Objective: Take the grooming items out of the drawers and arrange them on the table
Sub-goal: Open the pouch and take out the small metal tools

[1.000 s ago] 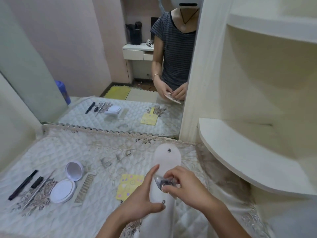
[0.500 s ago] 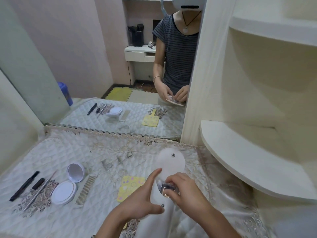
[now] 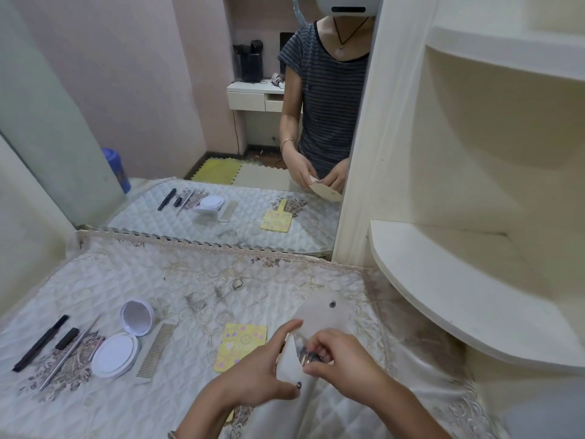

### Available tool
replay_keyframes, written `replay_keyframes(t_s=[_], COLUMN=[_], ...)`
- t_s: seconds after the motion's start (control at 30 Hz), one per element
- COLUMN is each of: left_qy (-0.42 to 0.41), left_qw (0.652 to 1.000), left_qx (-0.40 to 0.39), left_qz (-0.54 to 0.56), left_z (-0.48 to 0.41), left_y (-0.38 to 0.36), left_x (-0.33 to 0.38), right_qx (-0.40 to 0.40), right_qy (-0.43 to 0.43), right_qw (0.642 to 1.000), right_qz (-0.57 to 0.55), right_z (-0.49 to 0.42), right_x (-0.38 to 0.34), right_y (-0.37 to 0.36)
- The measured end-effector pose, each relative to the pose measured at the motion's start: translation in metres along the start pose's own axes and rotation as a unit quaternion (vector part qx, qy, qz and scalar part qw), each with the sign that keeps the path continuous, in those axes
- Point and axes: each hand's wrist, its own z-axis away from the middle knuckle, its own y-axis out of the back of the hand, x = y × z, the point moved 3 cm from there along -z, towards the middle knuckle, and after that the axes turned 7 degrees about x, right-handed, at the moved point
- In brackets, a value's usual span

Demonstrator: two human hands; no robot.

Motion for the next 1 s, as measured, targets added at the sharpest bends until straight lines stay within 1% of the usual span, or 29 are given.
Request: replay_keyframes(t_s=[0.07, 0.17, 0.33, 0.4, 0.47, 0.6, 0.7, 0.8, 1.0], left_qy=[-0.001, -0.007, 0.000, 0.002, 0.006, 0.015, 0.035, 0.041, 0.036], left_qw=[1.000, 1.000, 1.000, 0.999, 0.999, 0.997, 0.992, 0.987, 0.987], left_qx=[-0.006, -0.017, -0.029, -0.025, -0.019, -0.002, 0.002, -0.012, -0.032], left_qz=[-0.004, 0.000, 0.009, 0.024, 0.046, 0.078, 0.122, 0.152, 0.152], left_z=[-0.001, -0.001, 0.001, 0.002, 0.002, 0.002, 0.004, 0.007, 0.012], left_y=[0.001, -0.001, -0.008, -0.008, -0.008, -0.009, -0.008, -0.008, -0.008], left_x=[0.000, -0.003, -0.015, -0.017, -0.018, -0.021, -0.023, -0.022, -0.020], right_qx=[0.003, -0.014, -0.027, -0.041, -0.057, -0.064, -0.063, -0.047, -0.035], right_qy=[-0.014, -0.040, -0.058, -0.051, -0.042, -0.029, -0.004, -0.003, -0.012], right_qw=[0.999, 0.995, 0.990, 0.990, 0.992, 0.994, 0.996, 0.995, 0.990], right_qz=[-0.033, -0.086, -0.127, -0.128, -0.106, -0.082, -0.066, -0.093, -0.138], right_z=[-0.001, 0.000, -0.004, -0.007, -0.009, -0.007, -0.004, -0.004, -0.008], right_x=[0.001, 0.004, 0.012, 0.011, 0.008, 0.004, 0.002, 0.005, 0.009], right_y=[0.000, -0.003, 0.007, 0.012, 0.013, 0.007, 0.006, 0.008, 0.012])
